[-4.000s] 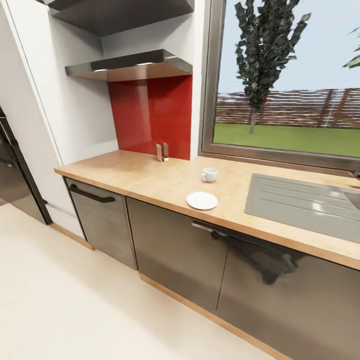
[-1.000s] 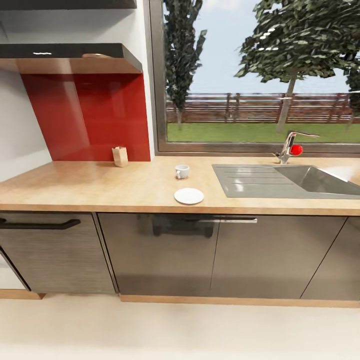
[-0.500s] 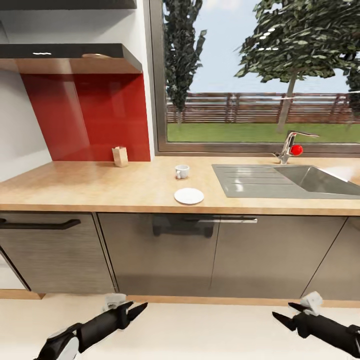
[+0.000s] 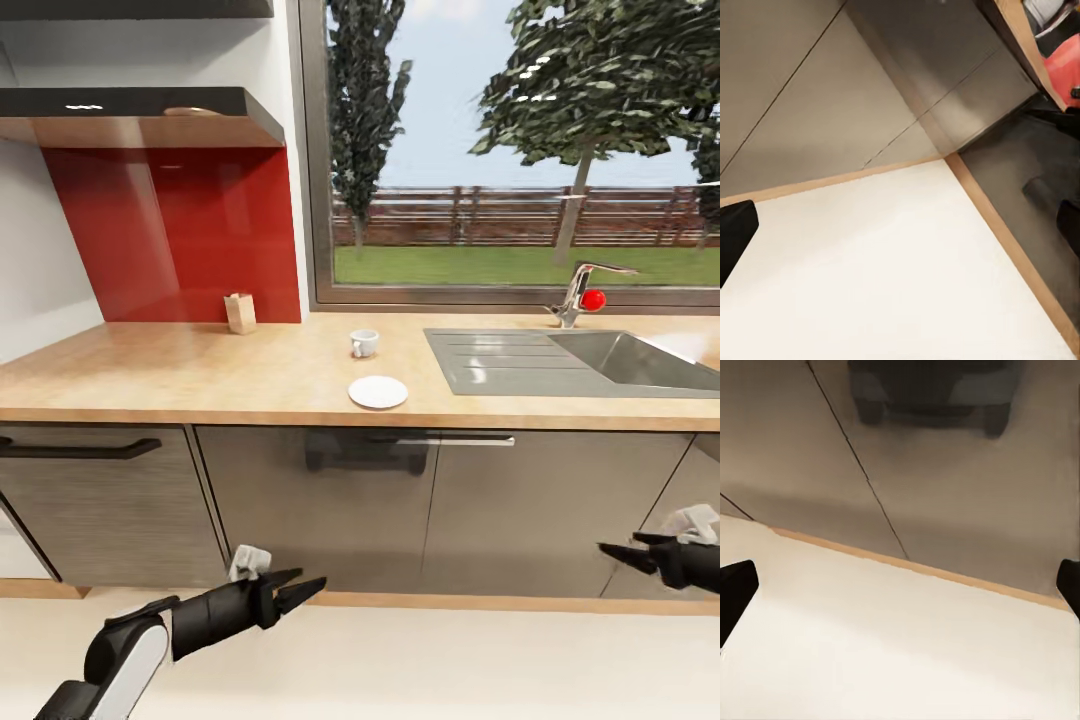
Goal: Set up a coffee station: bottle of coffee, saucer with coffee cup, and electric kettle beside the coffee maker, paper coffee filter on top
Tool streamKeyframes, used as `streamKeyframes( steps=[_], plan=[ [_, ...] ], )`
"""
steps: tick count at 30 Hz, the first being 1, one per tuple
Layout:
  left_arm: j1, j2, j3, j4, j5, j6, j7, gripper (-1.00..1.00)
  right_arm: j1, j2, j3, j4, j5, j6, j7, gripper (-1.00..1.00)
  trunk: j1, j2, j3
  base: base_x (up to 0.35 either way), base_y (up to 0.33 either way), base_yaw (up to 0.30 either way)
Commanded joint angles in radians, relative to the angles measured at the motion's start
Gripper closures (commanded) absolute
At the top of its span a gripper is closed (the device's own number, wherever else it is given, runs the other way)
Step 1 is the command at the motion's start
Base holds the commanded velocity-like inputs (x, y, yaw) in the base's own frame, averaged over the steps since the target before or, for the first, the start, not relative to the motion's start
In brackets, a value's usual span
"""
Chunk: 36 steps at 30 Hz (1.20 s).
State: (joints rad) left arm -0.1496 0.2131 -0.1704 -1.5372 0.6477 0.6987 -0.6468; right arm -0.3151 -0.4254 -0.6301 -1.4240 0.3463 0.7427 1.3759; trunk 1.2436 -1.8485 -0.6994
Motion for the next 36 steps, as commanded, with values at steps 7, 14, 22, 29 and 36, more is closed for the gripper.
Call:
streamKeyframes(
  steps=[7,14,22,29,36],
  plan=[
    [-0.014,-0.045,0.182,-0.027,0.007,0.190,-0.218,-1.00,-0.171,-0.042,0.000,-0.011,0.008,0.157,0.015,-1.00,0.000,-0.001,-0.001,0.000,0.000,0.000],
    [-0.257,-0.106,0.270,-0.022,0.009,0.284,-0.299,-1.00,-0.444,-0.052,0.059,0.002,0.025,0.253,0.010,-1.00,0.000,-0.001,-0.001,0.000,0.000,0.000],
    [-0.533,-0.188,0.271,0.187,0.051,0.287,-0.233,-1.00,-0.743,-0.049,0.165,0.288,0.091,0.260,-0.028,-1.00,0.000,-0.001,-0.001,0.000,0.000,0.000],
    [-0.775,-0.278,0.273,0.429,0.069,0.286,0.013,-1.00,-0.892,-0.032,0.188,0.472,0.144,0.260,-0.036,-1.00,0.000,-0.001,-0.001,0.000,0.000,0.000],
    [-0.914,-0.373,0.371,0.648,0.083,0.281,0.224,-1.00,-0.964,-0.005,0.173,0.663,0.147,0.260,-0.038,-1.00,0.000,-0.001,-0.001,0.000,0.000,0.000]
  ],
)
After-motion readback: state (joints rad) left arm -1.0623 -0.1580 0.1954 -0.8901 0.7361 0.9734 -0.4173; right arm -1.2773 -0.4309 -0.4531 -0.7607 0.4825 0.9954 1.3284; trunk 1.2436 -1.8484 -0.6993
